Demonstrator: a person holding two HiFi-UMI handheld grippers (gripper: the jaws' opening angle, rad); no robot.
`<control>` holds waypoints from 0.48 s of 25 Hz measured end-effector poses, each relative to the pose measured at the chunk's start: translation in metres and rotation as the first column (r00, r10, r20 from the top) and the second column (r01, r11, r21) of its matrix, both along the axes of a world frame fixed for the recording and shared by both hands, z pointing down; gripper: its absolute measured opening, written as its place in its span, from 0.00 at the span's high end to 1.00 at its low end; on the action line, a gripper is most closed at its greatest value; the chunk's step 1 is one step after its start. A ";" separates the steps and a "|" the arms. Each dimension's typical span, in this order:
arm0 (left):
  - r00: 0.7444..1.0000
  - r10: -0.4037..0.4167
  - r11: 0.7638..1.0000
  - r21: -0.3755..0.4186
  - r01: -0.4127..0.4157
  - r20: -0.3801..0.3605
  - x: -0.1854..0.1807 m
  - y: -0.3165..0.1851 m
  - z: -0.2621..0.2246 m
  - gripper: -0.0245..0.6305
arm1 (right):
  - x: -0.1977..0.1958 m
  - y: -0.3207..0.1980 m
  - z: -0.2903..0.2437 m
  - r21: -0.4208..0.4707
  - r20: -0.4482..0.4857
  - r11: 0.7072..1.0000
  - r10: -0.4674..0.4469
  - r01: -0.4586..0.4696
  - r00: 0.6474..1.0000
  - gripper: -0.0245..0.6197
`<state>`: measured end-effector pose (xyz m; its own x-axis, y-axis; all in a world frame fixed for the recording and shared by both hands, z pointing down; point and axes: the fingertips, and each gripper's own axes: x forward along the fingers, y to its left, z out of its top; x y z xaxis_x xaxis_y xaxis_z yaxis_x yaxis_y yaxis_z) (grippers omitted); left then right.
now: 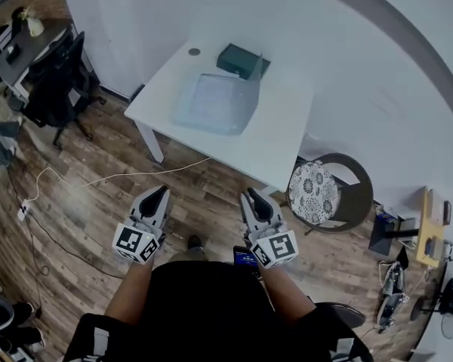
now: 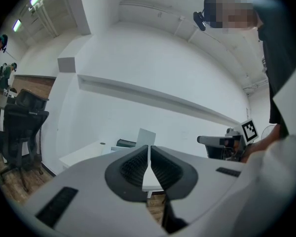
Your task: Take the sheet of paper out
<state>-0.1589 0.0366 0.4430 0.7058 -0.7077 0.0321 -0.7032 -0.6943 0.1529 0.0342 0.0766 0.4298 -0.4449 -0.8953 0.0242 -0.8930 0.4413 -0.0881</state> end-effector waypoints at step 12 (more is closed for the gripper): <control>0.999 0.054 0.998 -0.013 -0.054 0.004 0.013 -0.098 0.012 0.96 | 0.000 -0.081 0.011 -0.039 0.009 0.999 0.015 -0.015 1.000 0.85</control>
